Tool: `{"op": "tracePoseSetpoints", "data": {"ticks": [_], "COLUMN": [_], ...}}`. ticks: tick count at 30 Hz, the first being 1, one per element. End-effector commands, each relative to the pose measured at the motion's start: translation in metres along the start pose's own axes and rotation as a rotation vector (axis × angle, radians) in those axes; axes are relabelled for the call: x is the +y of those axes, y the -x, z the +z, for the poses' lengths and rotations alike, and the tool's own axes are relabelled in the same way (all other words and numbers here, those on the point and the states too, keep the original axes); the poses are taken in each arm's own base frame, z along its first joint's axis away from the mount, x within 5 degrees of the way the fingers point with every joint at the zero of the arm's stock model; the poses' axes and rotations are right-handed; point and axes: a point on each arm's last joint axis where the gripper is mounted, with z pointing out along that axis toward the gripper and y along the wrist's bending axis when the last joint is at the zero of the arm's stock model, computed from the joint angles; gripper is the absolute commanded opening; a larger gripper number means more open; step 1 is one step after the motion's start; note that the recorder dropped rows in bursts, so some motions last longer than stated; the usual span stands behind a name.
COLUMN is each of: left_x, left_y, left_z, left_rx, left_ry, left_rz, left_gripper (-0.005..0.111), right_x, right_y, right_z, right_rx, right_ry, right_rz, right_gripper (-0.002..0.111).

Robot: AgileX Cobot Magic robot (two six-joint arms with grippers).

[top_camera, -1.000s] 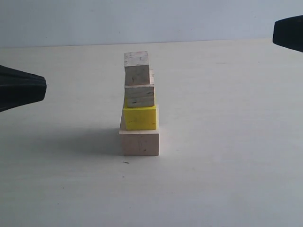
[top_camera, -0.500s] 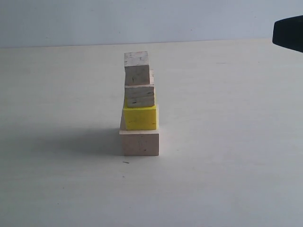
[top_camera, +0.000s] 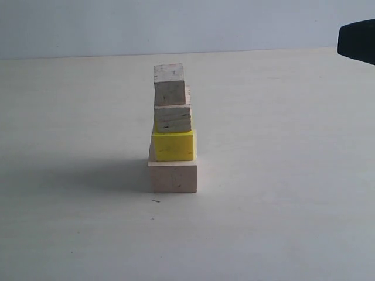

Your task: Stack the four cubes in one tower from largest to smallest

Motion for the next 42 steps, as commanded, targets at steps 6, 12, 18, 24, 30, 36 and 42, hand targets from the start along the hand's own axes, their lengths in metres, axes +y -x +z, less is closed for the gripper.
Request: {"op": "tracePoseSetpoints", "data": {"ticks": [6,12,18,24,30,36,42], "left_x": [0.013,0.022,0.006,-0.026,-0.042,-0.047,-0.046], "left_y": [0.002,-0.02,-0.067,-0.141,-0.182,-0.196,-0.195], "left_z": [-0.001,-0.008,-0.026,-0.019,-0.011,-0.009,-0.008], "left_rx": [-0.036,0.164,0.196,0.248,0.346,0.358,0.336], "left_ry": [0.155,0.306,0.501,0.529,0.511,0.513,0.519], "left_rz": [-0.006,-0.247,-0.569,-0.608,-0.653,-0.66,-0.661], "left_gripper": [0.0,0.0,0.0,0.0,0.0,0.0,0.0], "right_x": [-0.001,-0.001,-0.001,-0.001,-0.001,-0.001,-0.001], "right_y": [-0.001,-0.001,-0.001,-0.001,-0.001,-0.001,-0.001], "right_z": [-0.001,-0.001,-0.001,-0.001,-0.001,-0.001,-0.001], "right_rx": [-0.005,-0.005,-0.005,-0.005,-0.005,-0.005,-0.005], "right_ry": [-0.003,-0.003,-0.003,-0.003,-0.003,-0.003,-0.003], "right_rz": [-0.004,-0.004,-0.004,-0.004,-0.004,-0.004,-0.004], "right_gripper": [0.0,0.0,0.0,0.0,0.0,0.0,0.0]}}
